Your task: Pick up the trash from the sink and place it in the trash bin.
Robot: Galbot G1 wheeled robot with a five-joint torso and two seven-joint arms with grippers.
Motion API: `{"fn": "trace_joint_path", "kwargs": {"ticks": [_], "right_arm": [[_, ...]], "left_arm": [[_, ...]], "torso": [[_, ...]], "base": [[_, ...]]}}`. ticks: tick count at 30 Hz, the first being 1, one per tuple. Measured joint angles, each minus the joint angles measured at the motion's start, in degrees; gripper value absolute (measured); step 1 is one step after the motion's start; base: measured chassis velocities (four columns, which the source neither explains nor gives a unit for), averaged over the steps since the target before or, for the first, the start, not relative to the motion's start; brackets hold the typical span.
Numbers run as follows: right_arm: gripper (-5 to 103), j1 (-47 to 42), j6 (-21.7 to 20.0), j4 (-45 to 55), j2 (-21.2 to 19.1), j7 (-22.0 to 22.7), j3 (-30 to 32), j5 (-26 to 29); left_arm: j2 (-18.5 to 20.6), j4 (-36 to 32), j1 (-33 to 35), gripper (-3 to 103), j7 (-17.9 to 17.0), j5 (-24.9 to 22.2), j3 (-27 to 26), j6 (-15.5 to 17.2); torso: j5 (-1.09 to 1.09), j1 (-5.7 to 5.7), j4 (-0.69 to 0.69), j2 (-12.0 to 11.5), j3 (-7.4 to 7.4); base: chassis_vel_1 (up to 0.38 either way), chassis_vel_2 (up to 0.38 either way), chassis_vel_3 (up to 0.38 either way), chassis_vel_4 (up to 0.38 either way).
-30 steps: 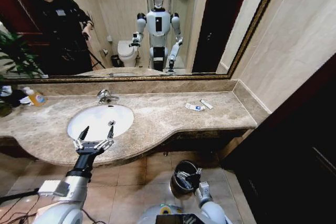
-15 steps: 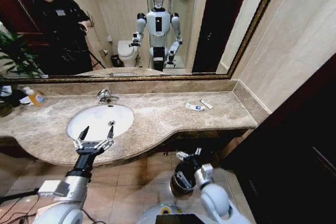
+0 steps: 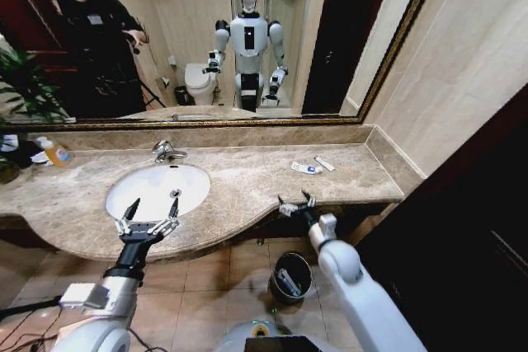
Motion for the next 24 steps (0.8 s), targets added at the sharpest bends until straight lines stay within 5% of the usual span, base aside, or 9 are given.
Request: {"fn": "trace_joint_path", "kwargs": {"ticks": [14, 24], "right_arm": [[100, 21.3, 2.5, -23.6, -1.3, 1.7, -2.0, 2.2], [100, 23.2, 2.4, -28.0, -2.8, 4.2, -2.4, 1.8]], "left_arm": [[0.0, 0.0, 0.0, 100, 0.0, 0.0, 0.0, 0.0], [0.0, 0.0, 0.0, 100, 0.0, 0.0, 0.0, 0.0]], "torso": [[0.00, 0.00, 0.00, 0.0, 0.00], [0.01, 0.00, -0.01, 0.0, -0.01]], "base": [[0.000, 0.000, 0.000, 0.000], [0.000, 0.000, 0.000, 0.000]]}}
